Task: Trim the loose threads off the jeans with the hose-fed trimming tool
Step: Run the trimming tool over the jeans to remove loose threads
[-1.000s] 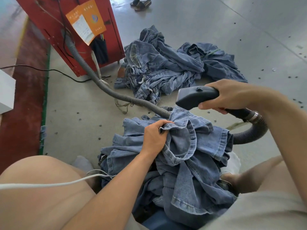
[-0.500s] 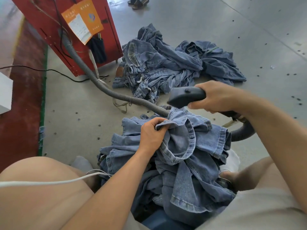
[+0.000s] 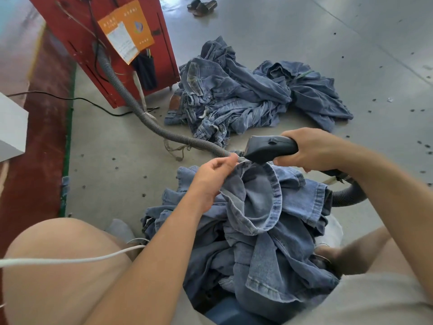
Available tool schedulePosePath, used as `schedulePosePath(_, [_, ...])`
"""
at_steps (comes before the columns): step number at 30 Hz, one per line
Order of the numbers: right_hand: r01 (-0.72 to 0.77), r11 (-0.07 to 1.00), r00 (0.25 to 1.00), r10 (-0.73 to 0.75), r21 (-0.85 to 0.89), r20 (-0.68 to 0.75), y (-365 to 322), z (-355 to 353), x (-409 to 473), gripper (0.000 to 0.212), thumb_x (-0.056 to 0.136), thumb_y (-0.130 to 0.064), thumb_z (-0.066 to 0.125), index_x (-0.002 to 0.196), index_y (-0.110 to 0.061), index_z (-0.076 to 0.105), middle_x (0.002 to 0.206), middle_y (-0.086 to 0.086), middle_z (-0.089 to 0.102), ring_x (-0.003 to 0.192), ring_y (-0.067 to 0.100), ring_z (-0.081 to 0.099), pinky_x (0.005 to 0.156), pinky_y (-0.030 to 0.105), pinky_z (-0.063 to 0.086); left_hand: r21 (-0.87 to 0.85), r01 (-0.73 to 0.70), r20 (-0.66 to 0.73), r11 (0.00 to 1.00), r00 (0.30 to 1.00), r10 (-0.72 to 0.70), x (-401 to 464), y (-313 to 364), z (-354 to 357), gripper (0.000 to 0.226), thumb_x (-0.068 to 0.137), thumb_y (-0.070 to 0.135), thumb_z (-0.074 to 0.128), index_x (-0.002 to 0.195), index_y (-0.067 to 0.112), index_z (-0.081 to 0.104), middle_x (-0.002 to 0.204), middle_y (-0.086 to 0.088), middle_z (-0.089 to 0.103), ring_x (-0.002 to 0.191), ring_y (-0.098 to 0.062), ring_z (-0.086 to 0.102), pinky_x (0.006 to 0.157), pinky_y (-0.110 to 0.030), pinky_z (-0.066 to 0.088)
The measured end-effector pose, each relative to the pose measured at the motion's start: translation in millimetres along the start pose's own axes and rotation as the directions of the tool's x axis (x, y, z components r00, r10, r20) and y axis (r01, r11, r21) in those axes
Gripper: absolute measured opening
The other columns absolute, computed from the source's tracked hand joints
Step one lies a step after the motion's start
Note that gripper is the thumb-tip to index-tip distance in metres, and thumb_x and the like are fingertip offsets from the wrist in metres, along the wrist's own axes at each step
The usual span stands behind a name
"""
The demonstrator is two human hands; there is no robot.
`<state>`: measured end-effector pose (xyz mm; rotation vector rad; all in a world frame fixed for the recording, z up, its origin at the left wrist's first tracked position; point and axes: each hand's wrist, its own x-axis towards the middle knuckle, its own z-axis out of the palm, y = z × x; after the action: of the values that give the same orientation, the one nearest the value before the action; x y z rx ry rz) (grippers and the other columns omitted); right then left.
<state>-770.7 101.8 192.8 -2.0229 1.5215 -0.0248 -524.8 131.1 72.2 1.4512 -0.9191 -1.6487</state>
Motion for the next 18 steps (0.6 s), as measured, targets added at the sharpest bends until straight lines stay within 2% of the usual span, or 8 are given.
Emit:
schedulePosePath(1, [-0.001, 1.0, 1.0, 0.002, 0.015, -0.015, 0.7, -1.5, 0.2, 0.017, 0.086, -0.039, 0.079, 0.085, -0.033, 0.063, 0.07, -0.006, 0.067, 0.05, 0.006, 0.063, 0.057, 0.028, 0.048, 0.131, -0.065, 0.04, 0.989, 0.997, 0.06, -0.6, -5.4, 0.1, 0.045, 0.077, 0.054, 0.082, 0.107, 0.022, 0.075, 0.096, 0.008, 0.079, 0.091, -0.007, 0.072, 0.077, -0.023, 0.056])
schedulePosePath(3, [0.0, 1.0, 1.0, 0.001, 0.031, -0.031, 2.3, -4.9, -0.6, 0.016, 0.086, -0.04, 0.079, 0.084, -0.037, 0.063, 0.067, -0.007, 0.068, 0.05, 0.009, 0.064, 0.056, 0.03, 0.05, 0.238, -0.098, 0.059, 0.966, 0.995, 0.086, 0.3, -14.7, 2.8, 0.025, 0.09, 0.038, 0.074, 0.101, 0.016, 0.077, 0.091, 0.003, 0.075, 0.087, -0.012, 0.068, 0.083, -0.035, 0.057])
schedulePosePath(4, [0.004, 0.999, 1.0, -0.003, 0.034, -0.028, 3.1, -6.5, -1.7, 0.016, 0.086, -0.041, 0.078, 0.084, -0.04, 0.063, 0.067, -0.01, 0.068, 0.05, 0.01, 0.064, 0.056, 0.03, 0.051, 0.207, -0.053, 0.018, 0.977, 0.999, 0.05, 0.2, -15.1, 4.1, 0.023, 0.096, 0.033, 0.069, 0.098, 0.012, 0.076, 0.09, -0.002, 0.074, 0.088, -0.015, 0.067, 0.091, -0.045, 0.057])
schedulePosePath(6, [0.012, 0.999, 1.0, -0.012, 0.032, -0.008, 5.0, -7.3, -4.7, 0.018, 0.086, -0.042, 0.079, 0.084, -0.047, 0.061, 0.069, -0.013, 0.068, 0.05, 0.011, 0.065, 0.055, 0.032, 0.053, 0.07, 0.059, -0.032, 0.996, 0.998, -0.057, 1.1, -13.4, 5.4, 0.025, 0.102, 0.03, 0.062, 0.098, 0.009, 0.074, 0.095, -0.008, 0.074, 0.096, -0.021, 0.069, 0.101, -0.049, 0.053])
schedulePosePath(11, [0.023, 0.991, 0.998, -0.015, -0.134, 0.058, 5.5, 9.9, -1.0, 0.019, 0.084, -0.042, 0.077, 0.09, -0.033, 0.062, 0.079, -0.008, 0.067, 0.069, 0.009, 0.062, 0.068, 0.037, 0.052, -0.142, 0.194, 0.009, 0.971, 0.981, -0.195, 2.4, -8.0, 6.6, 0.034, 0.105, 0.036, 0.058, 0.115, 0.007, 0.071, 0.111, -0.015, 0.076, 0.103, -0.026, 0.073, 0.088, -0.036, 0.06])
schedulePosePath(15, [0.008, 0.98, 1.0, -0.007, -0.197, 0.007, 1.2, 26.9, 12.2, 0.023, 0.088, -0.045, 0.074, 0.098, -0.027, 0.062, 0.09, -0.005, 0.066, 0.084, 0.02, 0.061, 0.078, 0.04, 0.052, -0.316, 0.319, 0.113, 0.894, 0.948, -0.298, -4.1, -8.7, 10.0, 0.046, 0.105, 0.036, 0.055, 0.132, 0.001, 0.066, 0.13, -0.02, 0.068, 0.122, -0.034, 0.065, 0.111, -0.046, 0.049])
schedulePosePath(17, [0.027, 0.987, 1.0, -0.028, -0.159, -0.008, 1.3, 29.8, 16.4, 0.024, 0.088, -0.045, 0.075, 0.095, -0.027, 0.06, 0.087, -0.007, 0.064, 0.083, 0.018, 0.06, 0.073, 0.038, 0.048, -0.381, 0.34, 0.137, 0.86, 0.941, -0.311, -1.9, -8.8, 6.7, 0.043, 0.103, 0.031, 0.05, 0.129, 0.001, 0.066, 0.134, -0.022, 0.063, 0.126, -0.035, 0.06, 0.117, -0.045, 0.042])
schedulePosePath(18, [0.039, 0.99, 0.999, -0.043, -0.134, -0.025, 1.5, 29.8, 17.3, 0.025, 0.087, -0.045, 0.076, 0.092, -0.028, 0.059, 0.085, -0.008, 0.062, 0.081, 0.016, 0.059, 0.07, 0.037, 0.046, -0.385, 0.335, 0.132, 0.86, 0.942, -0.309, -0.2, -7.8, 5.1, 0.036, 0.103, 0.028, 0.049, 0.119, 0.003, 0.069, 0.13, -0.024, 0.063, 0.123, -0.035, 0.06, 0.116, -0.044, 0.043])
